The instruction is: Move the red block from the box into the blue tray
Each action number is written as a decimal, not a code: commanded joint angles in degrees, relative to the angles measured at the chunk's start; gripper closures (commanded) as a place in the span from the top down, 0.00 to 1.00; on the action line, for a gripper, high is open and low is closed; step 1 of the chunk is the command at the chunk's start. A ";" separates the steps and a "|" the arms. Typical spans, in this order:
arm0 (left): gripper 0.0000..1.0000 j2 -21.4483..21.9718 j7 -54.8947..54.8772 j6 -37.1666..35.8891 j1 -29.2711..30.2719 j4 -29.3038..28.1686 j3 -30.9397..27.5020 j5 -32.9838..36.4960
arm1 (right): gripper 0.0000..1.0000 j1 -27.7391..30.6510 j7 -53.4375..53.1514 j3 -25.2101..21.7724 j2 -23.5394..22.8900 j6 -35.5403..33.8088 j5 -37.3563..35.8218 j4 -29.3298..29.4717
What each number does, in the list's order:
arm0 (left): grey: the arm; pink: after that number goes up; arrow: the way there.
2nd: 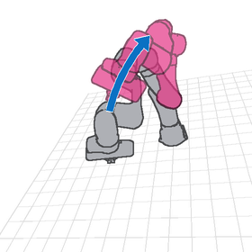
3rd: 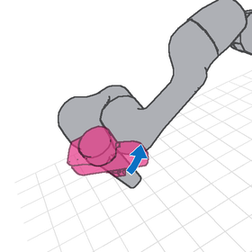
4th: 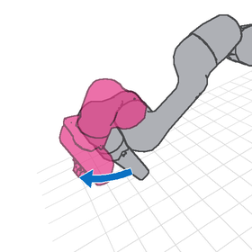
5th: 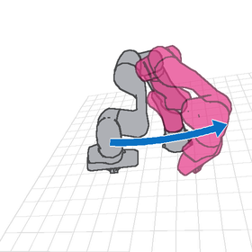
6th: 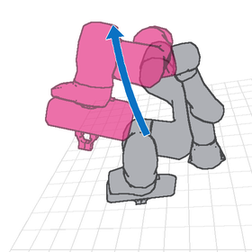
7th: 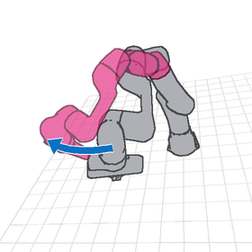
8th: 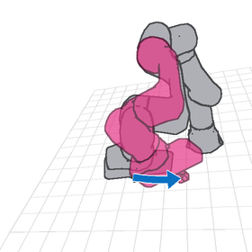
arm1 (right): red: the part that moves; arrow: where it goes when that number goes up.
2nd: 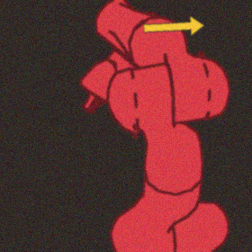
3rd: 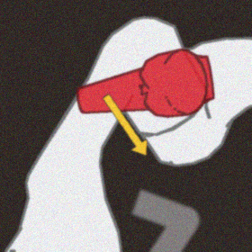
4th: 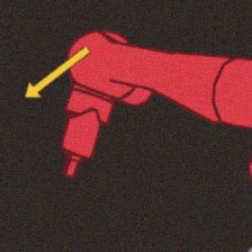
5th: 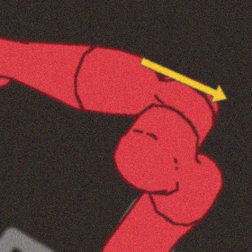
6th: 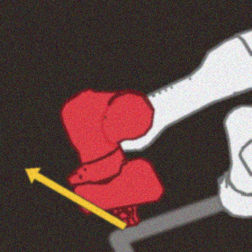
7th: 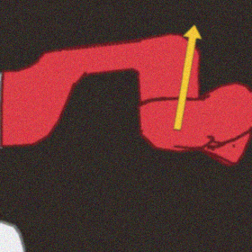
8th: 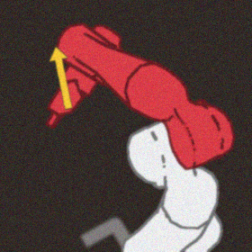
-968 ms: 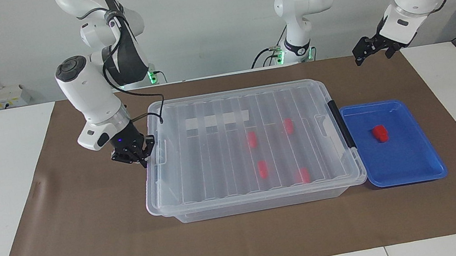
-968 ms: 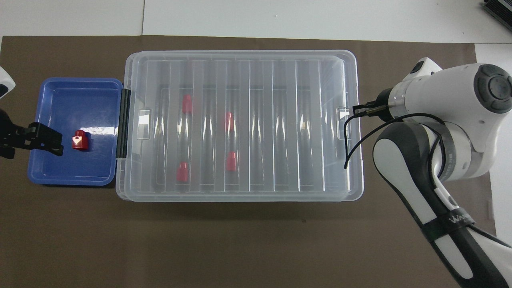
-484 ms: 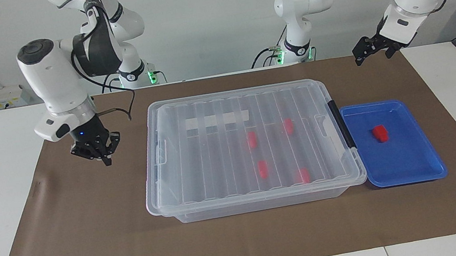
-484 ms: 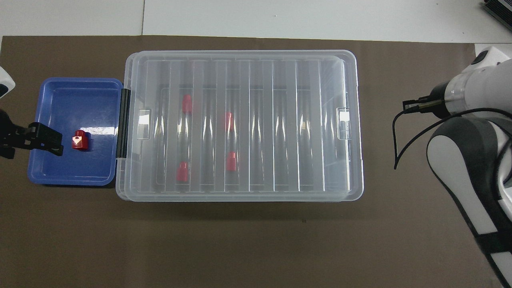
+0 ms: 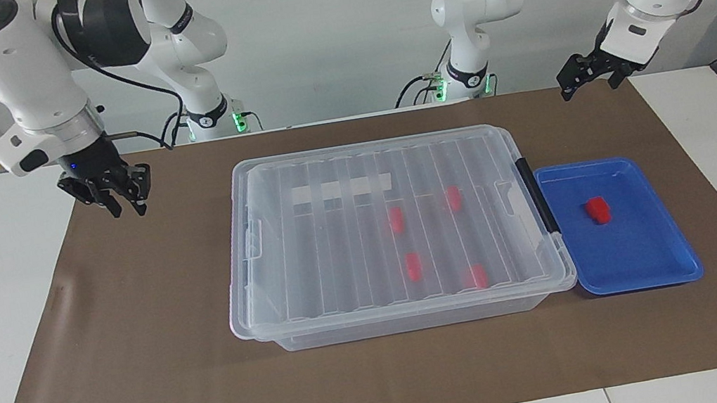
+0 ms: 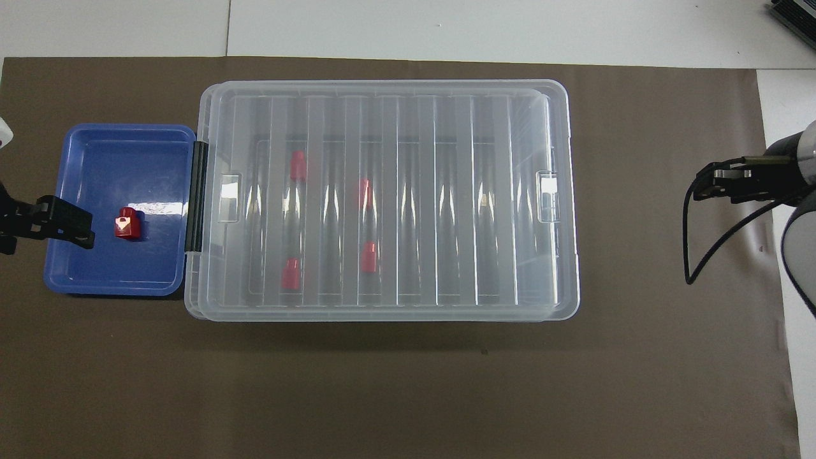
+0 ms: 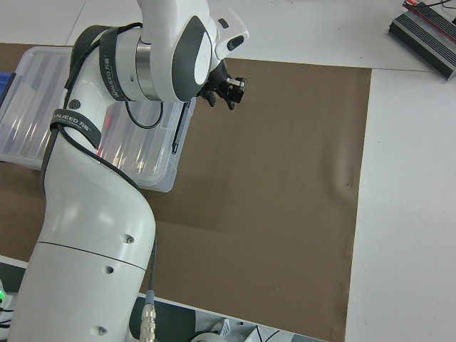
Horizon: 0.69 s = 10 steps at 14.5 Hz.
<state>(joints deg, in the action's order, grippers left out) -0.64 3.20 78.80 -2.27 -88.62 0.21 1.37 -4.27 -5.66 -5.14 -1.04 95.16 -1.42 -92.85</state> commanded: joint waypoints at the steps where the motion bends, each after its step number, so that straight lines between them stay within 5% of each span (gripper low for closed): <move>1: 1.00 1.17 0.75 -0.49 0.07 -0.95 -0.38 -0.76 | 1.00 0.84 -1.20 -0.04 0.68 -5.15 2.12 2.14; 10: 1.00 1.26 0.93 4.23 0.34 -1.03 -0.65 -0.76 | 1.00 0.49 -0.50 0.40 1.04 -6.04 1.16 2.14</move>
<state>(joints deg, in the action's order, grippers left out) -0.52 3.27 80.05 -1.98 -88.62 -0.23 1.37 -3.95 -5.72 -5.09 -0.39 90.11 -0.50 -91.15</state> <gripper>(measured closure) 0.000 0.000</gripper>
